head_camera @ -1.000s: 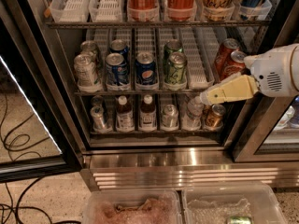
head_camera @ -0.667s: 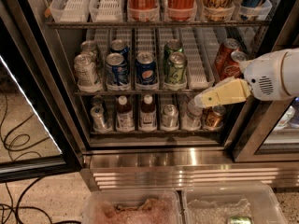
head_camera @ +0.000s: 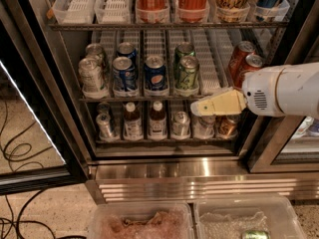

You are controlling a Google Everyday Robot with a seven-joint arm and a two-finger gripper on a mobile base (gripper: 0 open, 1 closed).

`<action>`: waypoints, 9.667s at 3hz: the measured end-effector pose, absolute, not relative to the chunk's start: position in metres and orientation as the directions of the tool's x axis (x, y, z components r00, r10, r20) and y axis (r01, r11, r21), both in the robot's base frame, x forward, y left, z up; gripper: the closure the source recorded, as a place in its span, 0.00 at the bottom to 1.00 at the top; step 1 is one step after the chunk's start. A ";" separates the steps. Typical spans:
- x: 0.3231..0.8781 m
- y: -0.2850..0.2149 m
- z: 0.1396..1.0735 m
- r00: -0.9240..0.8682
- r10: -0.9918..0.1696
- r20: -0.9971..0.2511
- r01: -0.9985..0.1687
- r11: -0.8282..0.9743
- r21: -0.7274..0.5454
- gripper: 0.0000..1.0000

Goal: Pick green can from middle shelf of fridge

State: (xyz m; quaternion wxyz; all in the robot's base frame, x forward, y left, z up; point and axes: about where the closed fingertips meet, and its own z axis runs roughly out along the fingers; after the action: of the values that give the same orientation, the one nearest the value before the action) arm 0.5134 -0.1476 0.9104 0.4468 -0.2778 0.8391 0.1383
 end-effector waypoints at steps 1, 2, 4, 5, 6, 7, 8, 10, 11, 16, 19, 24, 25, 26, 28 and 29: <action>0.519 -0.126 0.887 -0.482 -0.363 -0.798 -0.573 0.819 -0.027 0.00; 0.533 -0.129 0.890 -0.487 -0.286 -0.825 -0.500 0.866 -0.005 0.00; 0.542 -0.116 0.881 -0.502 -0.257 -0.826 -0.470 0.883 0.011 0.00; 0.552 -0.108 0.871 -0.492 -0.269 -0.828 -0.437 0.899 -0.032 0.00; 0.552 -0.108 0.871 -0.492 -0.269 -0.828 -0.437 0.899 -0.032 0.00; 0.554 -0.117 0.872 -0.491 -0.254 -0.833 -0.401 0.915 -0.042 0.00; 0.560 -0.162 0.876 -0.476 -0.232 -0.848 -0.293 0.951 -0.096 0.00; 0.582 -0.170 0.880 -0.471 -0.199 -0.859 -0.224 0.969 -0.102 0.00; 0.582 -0.170 0.881 -0.471 -0.199 -0.859 -0.224 0.969 -0.102 0.00; 0.614 -0.135 0.905 -0.398 -0.117 -0.910 -0.101 0.991 -0.083 0.00; 0.615 -0.108 0.890 -0.394 -0.130 -0.910 -0.106 0.990 -0.095 0.00; 0.652 -0.079 0.863 -0.397 -0.382 -0.835 -0.055 0.918 -0.393 0.00; 0.652 -0.079 0.863 -0.397 -0.382 -0.835 -0.055 0.918 -0.393 0.00; 0.655 -0.084 0.864 -0.403 -0.386 -0.830 -0.029 0.911 -0.410 0.00; 0.667 -0.116 0.862 -0.476 -0.346 -0.809 0.107 0.890 -0.443 0.00; 0.667 -0.116 0.862 -0.476 -0.346 -0.809 0.107 0.890 -0.444 0.00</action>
Offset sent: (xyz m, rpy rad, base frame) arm 0.0491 0.0298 -0.0489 0.0655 0.0004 -0.3023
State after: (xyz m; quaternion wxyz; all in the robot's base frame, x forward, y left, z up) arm 0.6667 -0.1160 0.8621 0.5070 -0.0720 0.8294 -0.2233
